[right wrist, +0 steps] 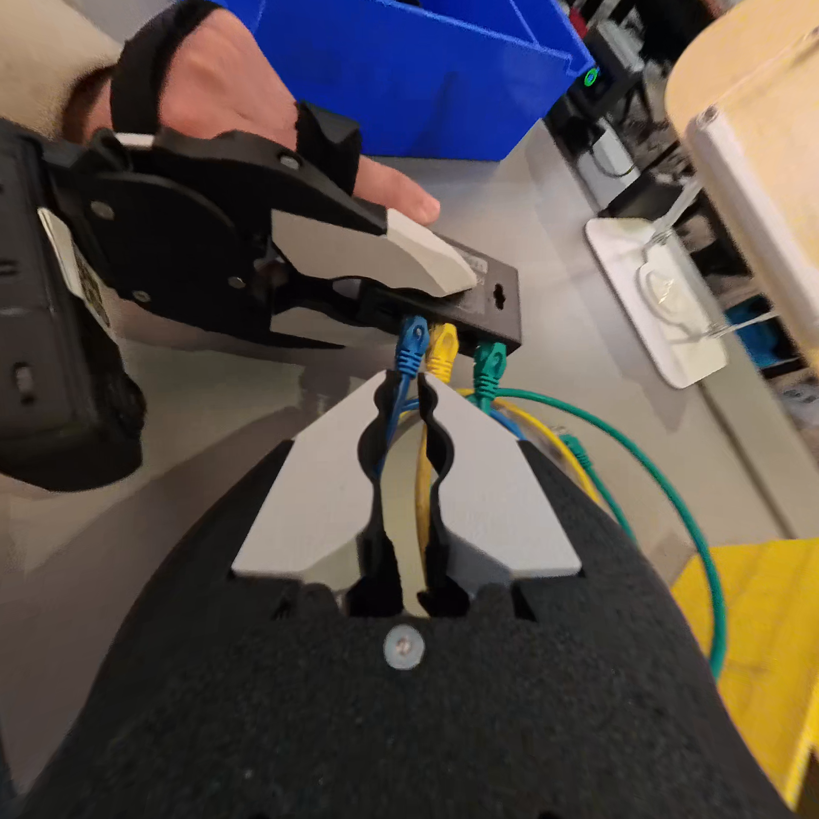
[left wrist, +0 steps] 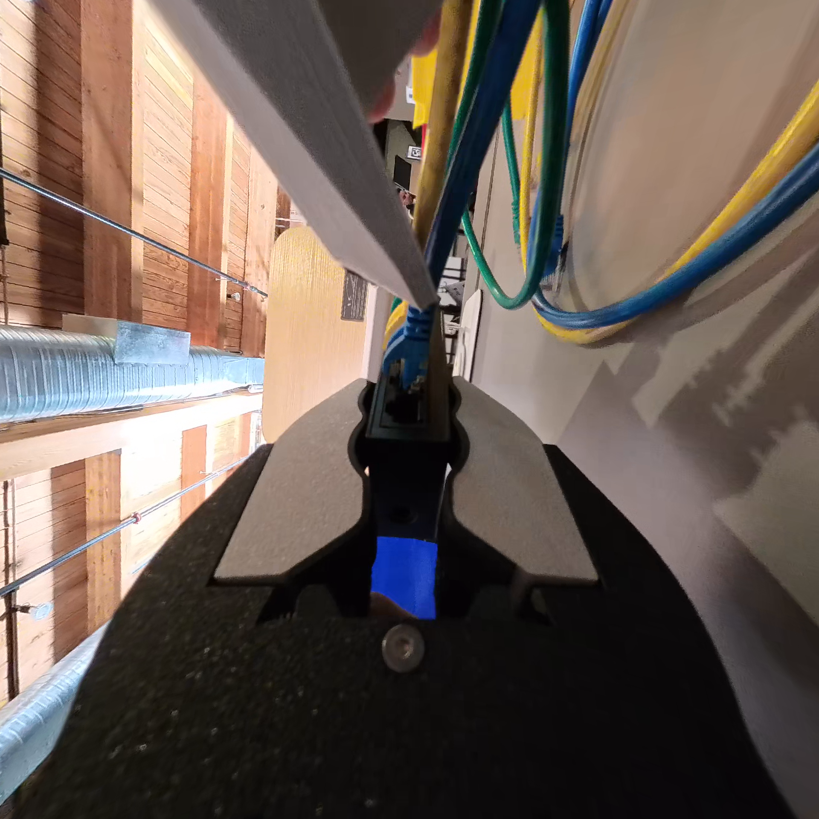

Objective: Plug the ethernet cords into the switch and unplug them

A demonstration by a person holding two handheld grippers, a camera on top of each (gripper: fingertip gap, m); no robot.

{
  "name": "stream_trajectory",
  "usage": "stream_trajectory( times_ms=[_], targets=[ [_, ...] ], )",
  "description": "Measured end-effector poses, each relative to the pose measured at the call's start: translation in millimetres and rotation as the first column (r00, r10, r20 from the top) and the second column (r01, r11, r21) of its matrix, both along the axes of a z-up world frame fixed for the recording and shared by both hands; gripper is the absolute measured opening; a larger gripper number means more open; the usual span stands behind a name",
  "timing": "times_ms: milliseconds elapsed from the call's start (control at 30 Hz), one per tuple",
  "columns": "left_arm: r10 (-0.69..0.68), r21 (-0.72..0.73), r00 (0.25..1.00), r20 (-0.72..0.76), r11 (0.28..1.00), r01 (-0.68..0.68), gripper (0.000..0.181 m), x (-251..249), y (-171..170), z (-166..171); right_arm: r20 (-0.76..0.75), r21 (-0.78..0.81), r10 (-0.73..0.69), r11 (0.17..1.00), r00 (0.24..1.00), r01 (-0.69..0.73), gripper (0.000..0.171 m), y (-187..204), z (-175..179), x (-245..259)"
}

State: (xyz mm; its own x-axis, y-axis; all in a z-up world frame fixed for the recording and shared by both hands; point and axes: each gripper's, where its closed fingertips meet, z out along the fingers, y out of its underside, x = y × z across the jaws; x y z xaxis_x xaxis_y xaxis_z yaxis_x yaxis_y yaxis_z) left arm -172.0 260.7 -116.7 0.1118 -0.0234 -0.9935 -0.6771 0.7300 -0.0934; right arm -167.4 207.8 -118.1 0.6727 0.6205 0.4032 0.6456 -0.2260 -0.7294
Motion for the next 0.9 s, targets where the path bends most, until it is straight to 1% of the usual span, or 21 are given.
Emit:
stream_trajectory(
  times_ms=[33,100,167,233,400,467,567,767,833,900],
  targets=[
    [0.0,0.001,1.0,0.002,1.0,0.0,0.029,0,0,1,-0.028,-0.021,-0.008,1.0,1.0,0.007,0.015,-1,-3,-1],
    [0.006,-0.002,1.0,-0.001,1.0,-0.006,0.029,1,0,0,-0.072,-0.033,-0.04,0.999,0.997,0.038,0.016,0,-5,-1],
    [0.008,-0.003,1.0,-0.008,1.0,-0.008,0.029,0,0,-2,-0.124,-0.045,-0.082,0.996,0.989,0.077,0.01,3,-7,0],
    [0.012,-0.008,1.0,-0.004,1.0,-0.012,0.029,0,1,-2,-0.185,-0.061,-0.096,0.994,0.978,0.086,0.01,4,-6,0],
    [0.022,-0.052,1.0,0.009,0.998,-0.022,0.029,1,5,-3,-0.247,-0.111,-0.158,0.985,0.956,0.134,0.009,7,-5,1],
    [0.016,-0.047,1.0,0.012,0.999,-0.016,0.029,1,6,-2,-0.27,-0.128,-0.171,0.982,0.948,0.141,0.008,8,-5,1],
    [0.014,-0.058,1.0,0.003,0.998,-0.014,0.029,2,9,-6,-0.242,-0.121,-0.152,0.985,0.958,0.126,0.007,5,-6,0],
    [-0.004,-0.046,1.0,-0.004,0.999,0.004,0.029,8,2,-7,-0.293,-0.178,-0.155,0.978,0.943,0.106,0.004,-6,-7,3],
    [-0.006,-0.039,1.0,-0.001,0.999,0.006,0.029,8,1,-6,-0.251,-0.158,-0.137,0.982,0.958,0.1,0.005,-7,-6,3],
    [-0.015,-0.063,1.0,-0.004,0.998,0.014,0.029,9,1,-8,-0.191,-0.082,-0.098,0.993,0.977,0.084,0.005,-5,-6,3]
  ],
)
